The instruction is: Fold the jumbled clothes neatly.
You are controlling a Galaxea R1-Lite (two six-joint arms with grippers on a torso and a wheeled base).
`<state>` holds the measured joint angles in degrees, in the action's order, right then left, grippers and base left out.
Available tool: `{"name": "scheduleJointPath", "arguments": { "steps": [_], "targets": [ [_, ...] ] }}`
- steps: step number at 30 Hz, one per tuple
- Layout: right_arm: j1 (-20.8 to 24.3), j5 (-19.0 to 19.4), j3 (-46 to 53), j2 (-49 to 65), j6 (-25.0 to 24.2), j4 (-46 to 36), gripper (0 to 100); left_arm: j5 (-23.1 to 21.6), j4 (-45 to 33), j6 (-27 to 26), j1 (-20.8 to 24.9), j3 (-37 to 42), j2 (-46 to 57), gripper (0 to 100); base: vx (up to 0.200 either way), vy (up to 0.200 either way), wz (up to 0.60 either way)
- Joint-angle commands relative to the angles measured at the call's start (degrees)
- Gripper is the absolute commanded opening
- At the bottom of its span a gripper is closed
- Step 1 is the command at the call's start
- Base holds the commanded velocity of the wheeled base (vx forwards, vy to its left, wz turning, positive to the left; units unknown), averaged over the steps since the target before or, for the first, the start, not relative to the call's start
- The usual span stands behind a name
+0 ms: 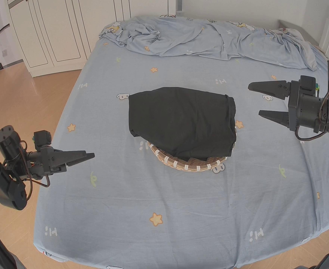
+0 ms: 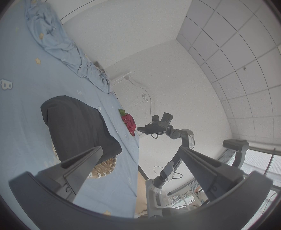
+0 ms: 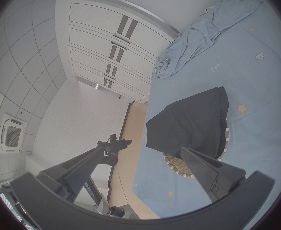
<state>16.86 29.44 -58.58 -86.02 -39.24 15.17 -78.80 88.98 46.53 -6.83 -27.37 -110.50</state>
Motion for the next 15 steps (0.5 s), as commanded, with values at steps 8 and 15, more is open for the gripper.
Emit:
{"name": "scheduleJointPath", "arguments": {
  "steps": [8,15],
  "targets": [
    [7.93,-21.97,10.41,9.11,0.92,-0.22,100,0.31,1.02,-0.21,-8.55,19.11,22.43,100,0.0,0.0,0.0],
    [11.7,-26.8,19.9,21.33,2.06,-0.49,100,-9.71,1.02,2.95,-13.83,27.28,39.04,100,0.0,0.0,0.0]
  ]
}}
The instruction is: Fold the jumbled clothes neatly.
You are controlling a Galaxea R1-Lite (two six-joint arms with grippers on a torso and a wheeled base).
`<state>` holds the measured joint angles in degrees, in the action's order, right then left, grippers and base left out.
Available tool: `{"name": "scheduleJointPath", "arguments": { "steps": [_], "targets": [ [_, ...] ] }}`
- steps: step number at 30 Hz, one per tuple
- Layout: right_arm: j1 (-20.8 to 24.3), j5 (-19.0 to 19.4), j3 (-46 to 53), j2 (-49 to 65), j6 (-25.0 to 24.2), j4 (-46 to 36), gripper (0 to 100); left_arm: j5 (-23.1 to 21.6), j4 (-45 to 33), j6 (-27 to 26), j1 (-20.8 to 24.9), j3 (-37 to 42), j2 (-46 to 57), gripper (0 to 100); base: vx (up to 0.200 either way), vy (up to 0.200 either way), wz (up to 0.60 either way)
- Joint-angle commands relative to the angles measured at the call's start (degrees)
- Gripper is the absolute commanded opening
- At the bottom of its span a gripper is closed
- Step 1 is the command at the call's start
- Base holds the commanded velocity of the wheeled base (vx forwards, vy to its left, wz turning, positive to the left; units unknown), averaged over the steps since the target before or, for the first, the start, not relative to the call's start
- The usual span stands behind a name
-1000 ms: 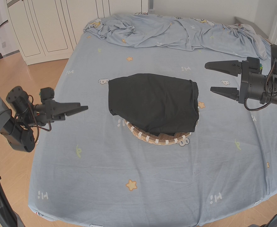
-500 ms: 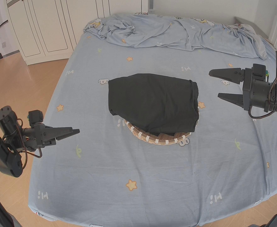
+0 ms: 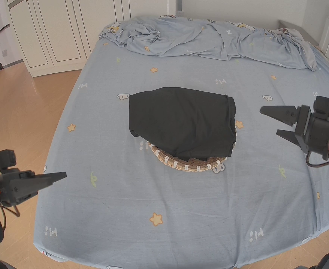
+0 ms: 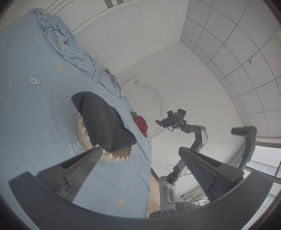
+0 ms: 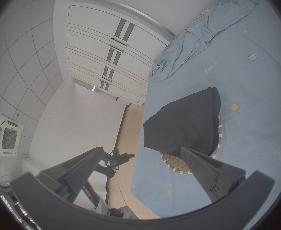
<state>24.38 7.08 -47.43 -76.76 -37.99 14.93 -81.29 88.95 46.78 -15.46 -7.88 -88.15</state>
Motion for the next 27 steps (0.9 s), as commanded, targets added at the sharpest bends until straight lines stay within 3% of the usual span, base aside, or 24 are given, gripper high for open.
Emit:
{"name": "scheduleJointPath", "arguments": {
  "steps": [1,3,4,7,16,19,21,27],
  "targets": [
    [4.45,-5.59,9.99,13.83,1.16,-0.43,100,-8.54,1.05,3.85,-6.08,7.88,18.63,100,0.0,0.0,0.0],
    [4.71,-7.7,11.93,16.3,2.3,-0.7,100,-8.71,1.05,6.05,-7.22,7.88,21.53,100,0.0,0.0,0.0],
    [4.45,-10.25,14.39,19.81,4.24,-1.66,100,-8.71,-1.15,9.56,-7.31,7.79,26.1,100,0.0,0.0,0.0],
    [2.25,-11.48,16.94,25.0,5.47,-4.04,100,-8.71,-3.79,12.64,-7.31,7.7,31.64,100,0.0,0.0,0.0],
    [-12.87,-10.69,22.74,41.26,6.08,-9.92,100,-8.71,-5.9,16.33,-7.04,4.97,33.92,100,0.0,0.0,0.0],
    [-15.86,-10.6,23.79,44.51,5.91,-11.33,100,-8.71,-5.9,16.59,-6.34,5.06,34.19,100,0.0,0.0,0.0],
    [-19.99,-9.37,24.76,51.28,5.73,-15.11,100,-8.71,-5.9,16.59,-5.81,5.33,35.15,100,0.0,0.0,0.0],
    [-26.93,-5.24,25.2,65.25,6.17,-26.54,100,-8.71,-5.9,17.74,-5.9,5.5,35.94,100,0.0,0.0,0.0]
  ]
}}
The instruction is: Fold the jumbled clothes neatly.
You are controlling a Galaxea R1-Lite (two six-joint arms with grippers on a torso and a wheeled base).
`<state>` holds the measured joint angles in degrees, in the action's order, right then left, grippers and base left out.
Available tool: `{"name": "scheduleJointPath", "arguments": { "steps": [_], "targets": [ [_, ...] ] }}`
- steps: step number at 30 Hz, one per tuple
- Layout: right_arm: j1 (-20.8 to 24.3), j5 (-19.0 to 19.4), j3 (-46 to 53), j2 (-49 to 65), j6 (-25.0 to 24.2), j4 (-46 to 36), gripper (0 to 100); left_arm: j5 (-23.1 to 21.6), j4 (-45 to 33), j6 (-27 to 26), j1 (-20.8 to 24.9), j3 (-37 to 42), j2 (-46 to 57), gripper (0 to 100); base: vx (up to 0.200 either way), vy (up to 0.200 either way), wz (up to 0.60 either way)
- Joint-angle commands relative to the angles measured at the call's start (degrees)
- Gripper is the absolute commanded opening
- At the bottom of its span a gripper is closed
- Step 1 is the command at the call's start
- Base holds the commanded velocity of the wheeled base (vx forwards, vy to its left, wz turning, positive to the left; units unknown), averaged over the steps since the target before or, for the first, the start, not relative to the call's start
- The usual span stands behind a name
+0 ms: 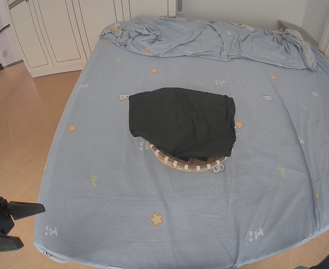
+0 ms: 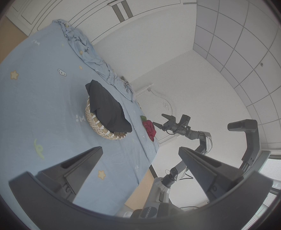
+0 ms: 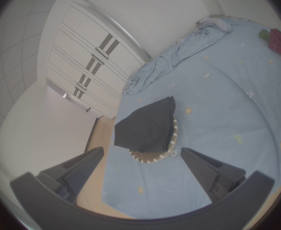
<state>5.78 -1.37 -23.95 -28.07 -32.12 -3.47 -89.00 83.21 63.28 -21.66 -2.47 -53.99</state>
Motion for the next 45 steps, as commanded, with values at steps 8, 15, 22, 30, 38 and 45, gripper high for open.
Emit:
{"name": "scheduleJointPath", "arguments": {
  "steps": [8,15,22,30,38,45],
  "targets": [
    [-12.55,6.64,6.38,22.54,8.74,-11.64,100,-1.0,-9.47,3.08,0.57,1.51,12.86,100,0.0,0.0,0.0],
    [-12.55,6.55,23.08,22.54,27.02,5.41,100,-1.0,-15.27,3.43,0.39,1.07,18.84,100,0.0,0.0,0.0],
    [-12.55,2.68,23.95,22.45,34.06,7.43,100,-1.0,-16.33,3.34,0.48,1.6,20.59,100,0.0,0.0,0.0],
    [-14.74,6.02,23.87,22.45,32.03,7.43,100,0.15,-21.34,3.16,0.39,1.42,25.52,100,0.0,0.0,0.0],
    [-14.74,4.44,22.99,21.92,33.35,4.62,100,1.02,-21.95,3.08,0.57,1.6,26.31,100,0.0,0.0,0.0],
    [-13.78,6.29,22.81,22.45,32.3,4.0,100,1.2,-21.95,3.25,0.48,1.77,26.92,100,0.0,0.0,0.0]
  ]
}}
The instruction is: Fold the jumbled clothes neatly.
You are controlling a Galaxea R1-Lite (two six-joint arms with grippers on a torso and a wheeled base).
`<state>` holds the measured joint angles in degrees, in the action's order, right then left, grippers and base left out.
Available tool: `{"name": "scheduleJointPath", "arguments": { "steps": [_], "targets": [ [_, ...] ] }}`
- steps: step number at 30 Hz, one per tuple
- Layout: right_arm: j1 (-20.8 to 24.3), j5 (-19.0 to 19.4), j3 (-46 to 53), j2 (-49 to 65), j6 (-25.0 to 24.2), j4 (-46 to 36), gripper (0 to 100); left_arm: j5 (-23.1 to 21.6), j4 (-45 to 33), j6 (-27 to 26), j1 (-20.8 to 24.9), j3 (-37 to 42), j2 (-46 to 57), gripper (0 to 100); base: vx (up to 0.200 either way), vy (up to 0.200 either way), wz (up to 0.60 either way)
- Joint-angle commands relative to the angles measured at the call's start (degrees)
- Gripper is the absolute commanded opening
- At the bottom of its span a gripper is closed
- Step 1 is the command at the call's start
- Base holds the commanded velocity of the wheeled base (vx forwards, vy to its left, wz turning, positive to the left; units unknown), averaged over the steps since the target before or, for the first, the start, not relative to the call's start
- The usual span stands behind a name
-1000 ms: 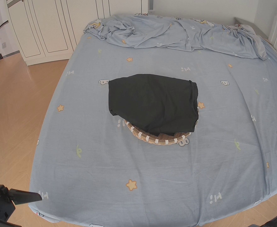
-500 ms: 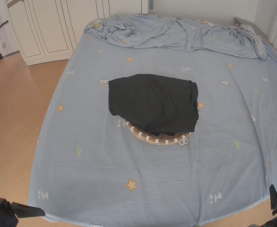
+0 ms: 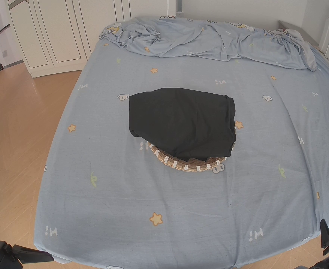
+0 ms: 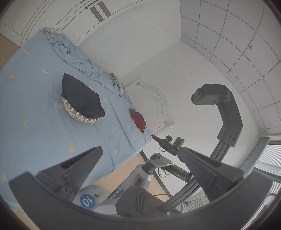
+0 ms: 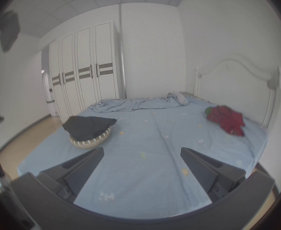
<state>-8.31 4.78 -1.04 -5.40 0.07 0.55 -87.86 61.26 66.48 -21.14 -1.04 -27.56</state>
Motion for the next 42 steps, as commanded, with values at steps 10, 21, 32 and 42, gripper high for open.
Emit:
{"name": "scheduleJointPath", "arguments": {
  "steps": [10,21,32,42],
  "targets": [
    [0.32,-1.0,0.42,-0.22,-5.7,1.74,100,0.14,-0.7,0.15,-0.04,-0.37,1.11,100,0.0,0.0,0.0],
    [-1.97,-0.3,0.51,-0.14,-0.69,1.82,100,1.11,-0.7,0.32,-0.13,-0.28,1.46,100,0.0,0.0,0.0],
    [1.72,11.74,-0.28,-0.31,8.8,-0.46,100,1.64,-2.9,-0.03,-0.04,-0.46,2.16,100,0.0,0.0,0.0],
    [9.28,12.01,-0.63,3.2,8.63,-0.99,100,1.64,-3.07,0.23,-0.04,-0.81,2.34,100,0.0,0.0,0.0]
  ]
}}
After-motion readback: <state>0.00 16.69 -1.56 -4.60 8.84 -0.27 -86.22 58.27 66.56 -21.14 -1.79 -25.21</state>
